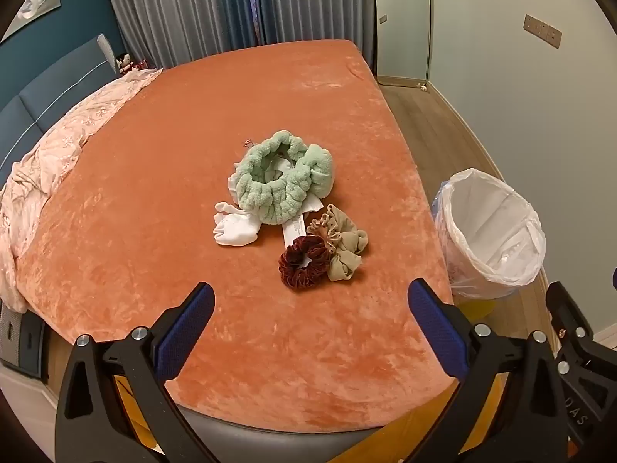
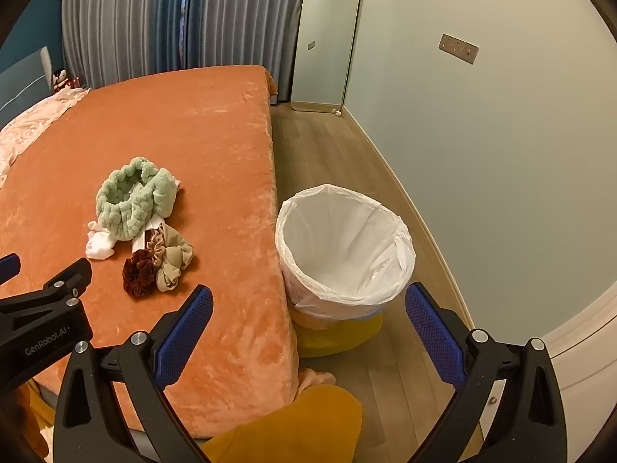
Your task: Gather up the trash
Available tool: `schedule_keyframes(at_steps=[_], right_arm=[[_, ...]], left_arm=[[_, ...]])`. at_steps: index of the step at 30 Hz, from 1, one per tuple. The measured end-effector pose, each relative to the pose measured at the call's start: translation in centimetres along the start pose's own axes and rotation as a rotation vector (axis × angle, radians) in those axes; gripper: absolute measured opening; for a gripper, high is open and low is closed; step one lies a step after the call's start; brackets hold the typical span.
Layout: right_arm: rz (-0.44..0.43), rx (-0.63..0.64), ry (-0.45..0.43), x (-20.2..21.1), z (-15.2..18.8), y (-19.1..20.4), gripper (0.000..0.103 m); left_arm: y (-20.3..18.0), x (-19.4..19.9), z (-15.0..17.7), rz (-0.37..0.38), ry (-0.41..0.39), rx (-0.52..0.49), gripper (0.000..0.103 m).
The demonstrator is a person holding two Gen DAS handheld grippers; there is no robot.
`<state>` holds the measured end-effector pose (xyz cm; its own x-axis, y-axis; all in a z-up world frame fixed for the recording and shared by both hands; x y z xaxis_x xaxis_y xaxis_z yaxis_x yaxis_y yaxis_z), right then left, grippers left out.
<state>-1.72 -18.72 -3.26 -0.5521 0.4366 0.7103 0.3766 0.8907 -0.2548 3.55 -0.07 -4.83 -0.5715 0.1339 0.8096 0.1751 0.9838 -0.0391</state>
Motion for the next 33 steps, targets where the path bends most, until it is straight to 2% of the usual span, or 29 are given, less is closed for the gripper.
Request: schedule_keyframes(at_steps=[33], right_arm=[[0.004,0.007,-0.015,1.3,-0.4,-0.3,0.096]], left_arm=[[-0.5,1.9,-0.5,-0.001,-0.06,-0.004,0.096]])
Point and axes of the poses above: each gripper's, at about its wrist camera, not at the fingertips, and x roughly against the way its jaws point, y to its left, z to its underside, the point moved 6 cm from there along -x, roughly the way its jaws point, and after that the axes turned 7 degrees about z, right-handed, at the moved point
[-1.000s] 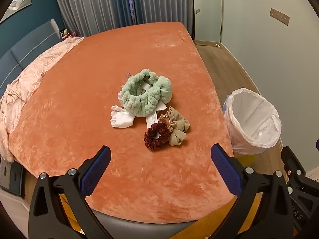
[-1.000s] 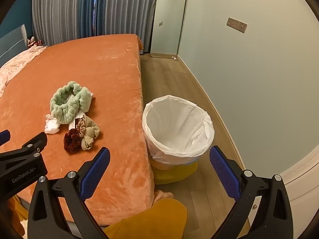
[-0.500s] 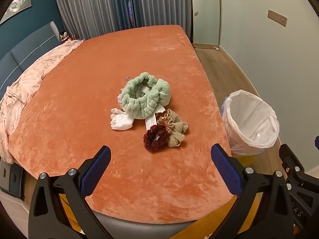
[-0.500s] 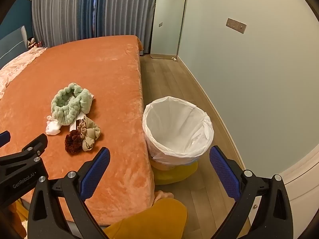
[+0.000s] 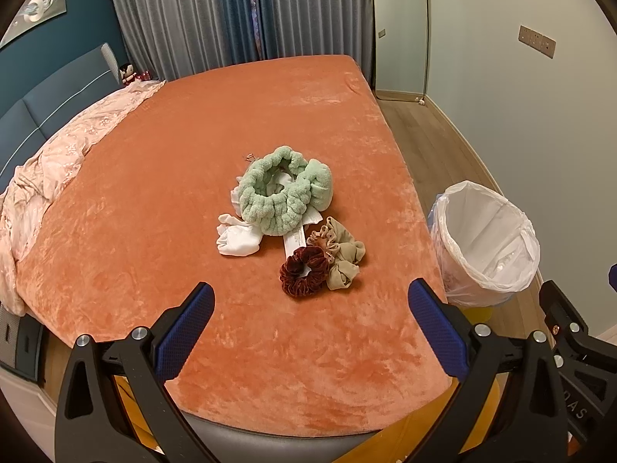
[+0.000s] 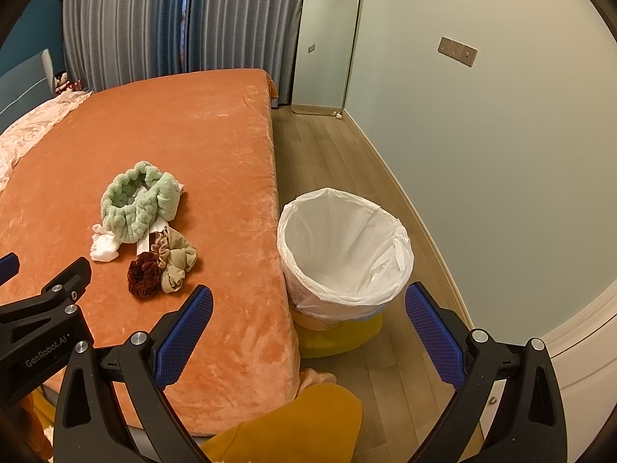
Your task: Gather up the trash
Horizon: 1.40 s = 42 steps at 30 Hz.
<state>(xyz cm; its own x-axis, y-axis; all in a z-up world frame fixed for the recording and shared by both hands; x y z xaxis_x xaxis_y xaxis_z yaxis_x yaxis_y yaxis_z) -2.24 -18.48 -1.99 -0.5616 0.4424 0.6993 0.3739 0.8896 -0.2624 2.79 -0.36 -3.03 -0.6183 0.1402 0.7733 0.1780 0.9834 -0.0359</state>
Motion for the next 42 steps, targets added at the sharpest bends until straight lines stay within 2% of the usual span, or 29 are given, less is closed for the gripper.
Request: schedule_keyframes(at_steps=[42], right_arm=[[0.013,-0.003,-0.022,0.9,-1.0,-0.2,0.096]], left_arm=[[1.1,0.8,0.3,-0.002,-0.015,0.032,0.096]])
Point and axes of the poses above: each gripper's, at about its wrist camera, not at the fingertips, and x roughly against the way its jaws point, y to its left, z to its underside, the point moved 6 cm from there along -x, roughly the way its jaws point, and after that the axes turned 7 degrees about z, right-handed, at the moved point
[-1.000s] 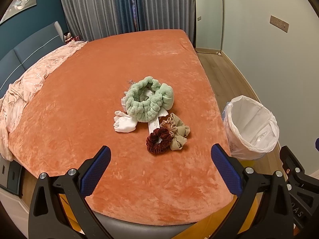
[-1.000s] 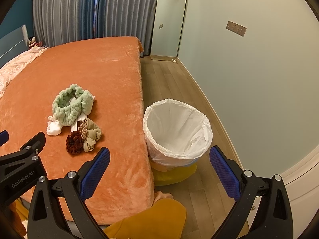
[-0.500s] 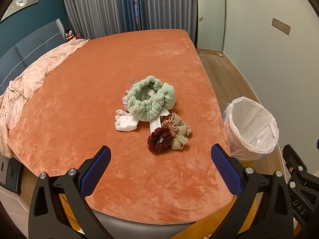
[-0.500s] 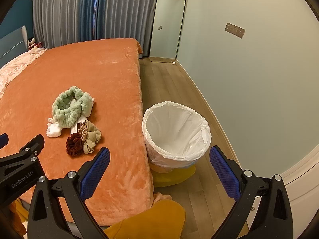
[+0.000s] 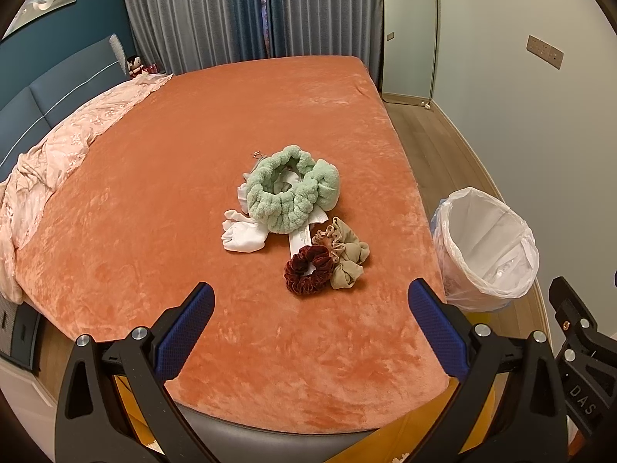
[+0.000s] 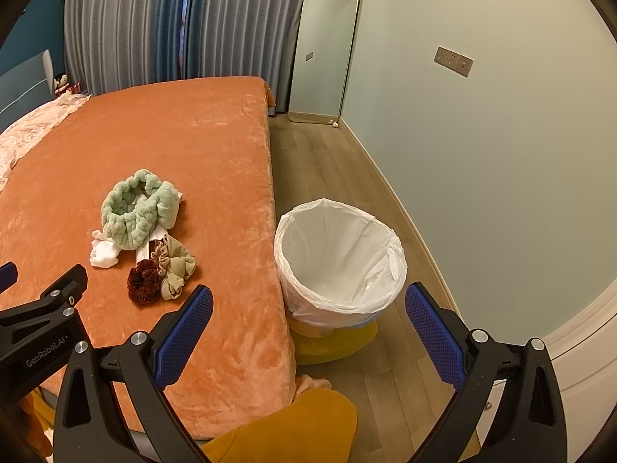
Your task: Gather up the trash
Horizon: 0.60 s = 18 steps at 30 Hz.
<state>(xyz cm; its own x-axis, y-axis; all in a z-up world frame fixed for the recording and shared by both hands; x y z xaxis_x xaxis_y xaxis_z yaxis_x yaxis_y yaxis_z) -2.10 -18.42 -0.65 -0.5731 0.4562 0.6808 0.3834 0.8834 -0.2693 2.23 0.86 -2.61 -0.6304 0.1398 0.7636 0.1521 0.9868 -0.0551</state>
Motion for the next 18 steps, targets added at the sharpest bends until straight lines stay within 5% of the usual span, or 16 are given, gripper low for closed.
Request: schedule_keyframes(at_steps=[18], right_arm=[[0.002,-0.001,-0.002,0.08,0.08,-0.06,0.096]], left_arm=[[0.05,0.07,0.16,-0.003,-0.001,0.003,0.096]])
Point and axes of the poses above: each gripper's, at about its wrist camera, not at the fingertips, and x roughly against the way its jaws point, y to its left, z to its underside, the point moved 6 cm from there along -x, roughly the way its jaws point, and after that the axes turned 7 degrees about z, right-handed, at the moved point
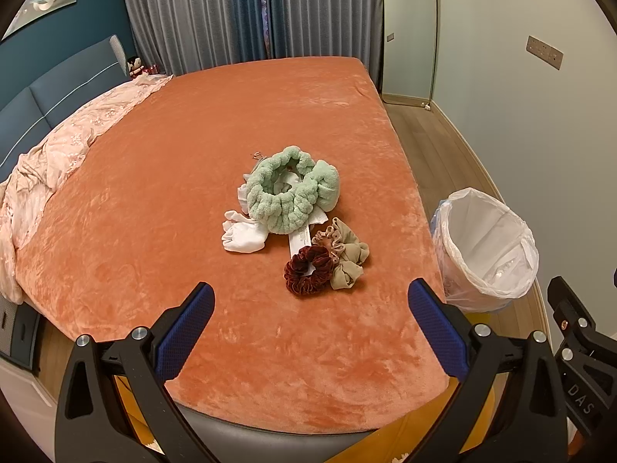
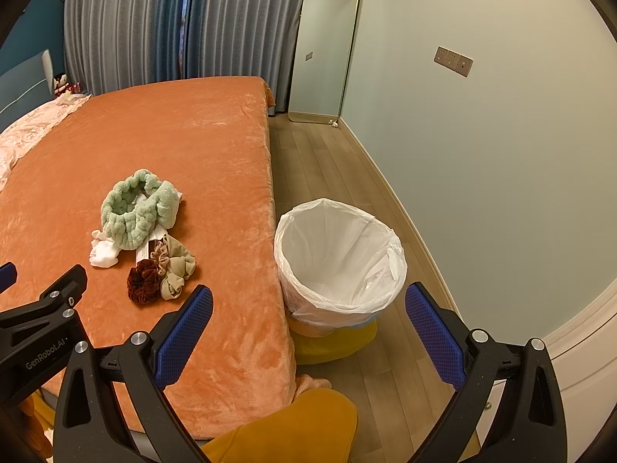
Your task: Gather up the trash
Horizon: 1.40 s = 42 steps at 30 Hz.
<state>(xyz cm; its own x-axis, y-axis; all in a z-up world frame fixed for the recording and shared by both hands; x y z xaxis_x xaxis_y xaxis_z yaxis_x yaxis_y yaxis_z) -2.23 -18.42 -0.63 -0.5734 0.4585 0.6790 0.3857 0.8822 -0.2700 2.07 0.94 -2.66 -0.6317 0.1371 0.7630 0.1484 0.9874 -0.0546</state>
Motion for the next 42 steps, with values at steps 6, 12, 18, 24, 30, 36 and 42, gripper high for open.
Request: schedule_keyframes(at_steps=[6,12,18,24,30,36,42], right_arm=[[0.001,-0.001,0.0,0.05,-0.03,0.01,0.096],[0.001,-0.001,0.0,0.04,-0.12,-0.09,0.096],[0.004,-0.002,0.001,-0.03,-0.03,-0.19,0.096],[0.007,-0.004,0.001,-0.04,0.11,-0.23,0.096],[0.009,-0.003,0.001,-0.15,0.09,-0.26,0.096],[0.018,-0.001,0.004,-0.28,0.26,-0.19,0.096],[0.023,-0.006,-0.001,-0.06,0.45,-0.05,0.096]], left_arm=[[-0.02,0.05,0.03,0.001,0.0,0.004,0.096],[-0.1,0.14,0.02,0.0,-0.002,0.002,0.096],[-0.05,0.16,-0.14,0.003,0.0,-0.002,0.096],[-0.08,0.1,-0.42,0.007,0.005,-0.004,0.096],[-0.08,0.1,-0.55,0.016,-0.006,-0.009,0.095],[-0.16,-0.03,-0.73,0.011,-0.021,-0.03,0.096],[-0.21,0.22,-0.5,0.025,-0.03,-0.023,0.096]])
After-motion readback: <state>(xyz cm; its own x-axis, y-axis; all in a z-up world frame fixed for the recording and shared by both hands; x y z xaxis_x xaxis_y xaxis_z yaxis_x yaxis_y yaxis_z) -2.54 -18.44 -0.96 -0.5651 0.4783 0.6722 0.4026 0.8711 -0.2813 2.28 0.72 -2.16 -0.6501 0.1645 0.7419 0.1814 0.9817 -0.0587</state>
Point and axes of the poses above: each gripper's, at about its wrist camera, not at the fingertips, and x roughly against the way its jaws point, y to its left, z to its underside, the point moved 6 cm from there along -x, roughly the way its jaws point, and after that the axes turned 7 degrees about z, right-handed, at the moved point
